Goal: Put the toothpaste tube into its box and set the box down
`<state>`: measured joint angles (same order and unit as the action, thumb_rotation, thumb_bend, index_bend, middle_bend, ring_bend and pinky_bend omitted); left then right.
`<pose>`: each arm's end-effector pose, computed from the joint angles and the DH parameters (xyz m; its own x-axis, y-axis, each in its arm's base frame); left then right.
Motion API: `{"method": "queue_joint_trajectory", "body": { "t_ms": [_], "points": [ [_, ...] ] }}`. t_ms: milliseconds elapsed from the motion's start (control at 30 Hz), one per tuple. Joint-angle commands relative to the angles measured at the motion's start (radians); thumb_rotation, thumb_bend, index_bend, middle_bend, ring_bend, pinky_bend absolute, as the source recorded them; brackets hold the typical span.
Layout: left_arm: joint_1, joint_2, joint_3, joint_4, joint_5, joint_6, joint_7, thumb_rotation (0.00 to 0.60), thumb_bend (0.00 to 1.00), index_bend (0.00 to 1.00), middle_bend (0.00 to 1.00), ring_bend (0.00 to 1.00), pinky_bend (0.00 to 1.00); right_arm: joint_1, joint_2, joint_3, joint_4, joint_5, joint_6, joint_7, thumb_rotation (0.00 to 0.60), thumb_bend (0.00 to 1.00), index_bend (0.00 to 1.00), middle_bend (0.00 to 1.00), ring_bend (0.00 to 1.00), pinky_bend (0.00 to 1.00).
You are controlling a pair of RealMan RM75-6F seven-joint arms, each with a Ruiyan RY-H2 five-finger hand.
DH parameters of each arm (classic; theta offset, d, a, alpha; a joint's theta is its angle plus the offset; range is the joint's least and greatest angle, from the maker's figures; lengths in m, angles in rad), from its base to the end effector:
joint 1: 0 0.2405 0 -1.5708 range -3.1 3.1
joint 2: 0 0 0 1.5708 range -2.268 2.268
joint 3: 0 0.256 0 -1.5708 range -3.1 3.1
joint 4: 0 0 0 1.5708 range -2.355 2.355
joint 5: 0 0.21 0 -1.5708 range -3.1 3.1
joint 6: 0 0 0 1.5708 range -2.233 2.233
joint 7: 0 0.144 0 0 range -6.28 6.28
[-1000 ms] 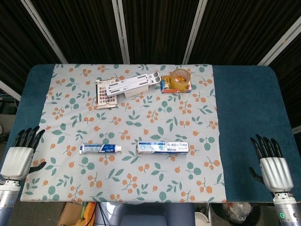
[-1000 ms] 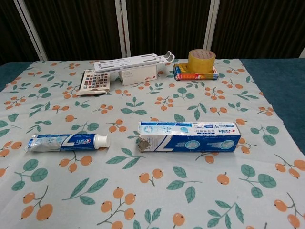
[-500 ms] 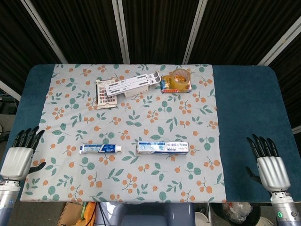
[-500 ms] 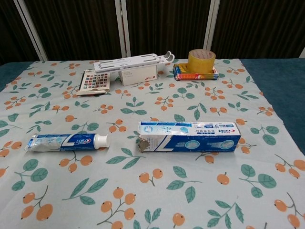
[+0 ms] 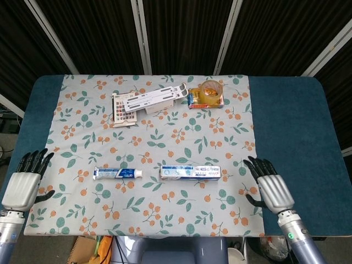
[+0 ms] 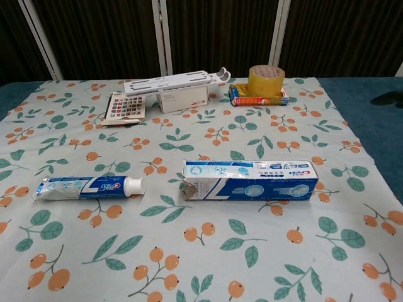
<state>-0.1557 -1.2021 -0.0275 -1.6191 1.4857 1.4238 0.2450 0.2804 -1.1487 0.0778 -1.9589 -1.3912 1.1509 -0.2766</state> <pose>-0.2948 0.1963 0.1210 0.5363 0.0530 0.8423 0.8431 -0.0794 -0.5318 -0.2102 -0.2156 0.0875 0.3325 -0.2833 0.8995 -0.9360 -0.2158 0.2780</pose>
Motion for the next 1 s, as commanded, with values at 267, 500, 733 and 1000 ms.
{"method": "queue_joint_trajectory", "body": {
  "t_ms": [267,500,733,1000],
  "points": [
    [0.002,0.011,-0.008,-0.011,-0.025,-0.008,-0.011,0.600,0.00,0.00,0.00,0.00,0.02,0.185,-0.285,0.087,0.064,0.251,-0.120,-0.258,0.600,0.27,0.00,0.01,0.00,0.00],
    [0.003,0.024,-0.008,-0.024,-0.039,-0.018,-0.031,0.600,0.00,0.00,0.00,0.00,0.02,0.253,-0.407,0.112,0.176,0.352,-0.122,-0.331,0.600,0.27,0.00,0.04,0.00,0.00],
    [-0.002,0.033,-0.011,-0.033,-0.052,-0.036,-0.048,0.600,0.00,0.00,0.00,0.00,0.02,0.300,-0.480,0.121,0.266,0.405,-0.129,-0.351,0.600,0.27,0.00,0.08,0.02,0.00],
    [-0.008,0.038,-0.013,-0.038,-0.065,-0.053,-0.057,0.600,0.00,0.00,0.00,0.00,0.02,0.328,-0.547,0.129,0.343,0.414,-0.116,-0.331,0.600,0.27,0.20,0.27,0.22,0.14]
  ]
}}
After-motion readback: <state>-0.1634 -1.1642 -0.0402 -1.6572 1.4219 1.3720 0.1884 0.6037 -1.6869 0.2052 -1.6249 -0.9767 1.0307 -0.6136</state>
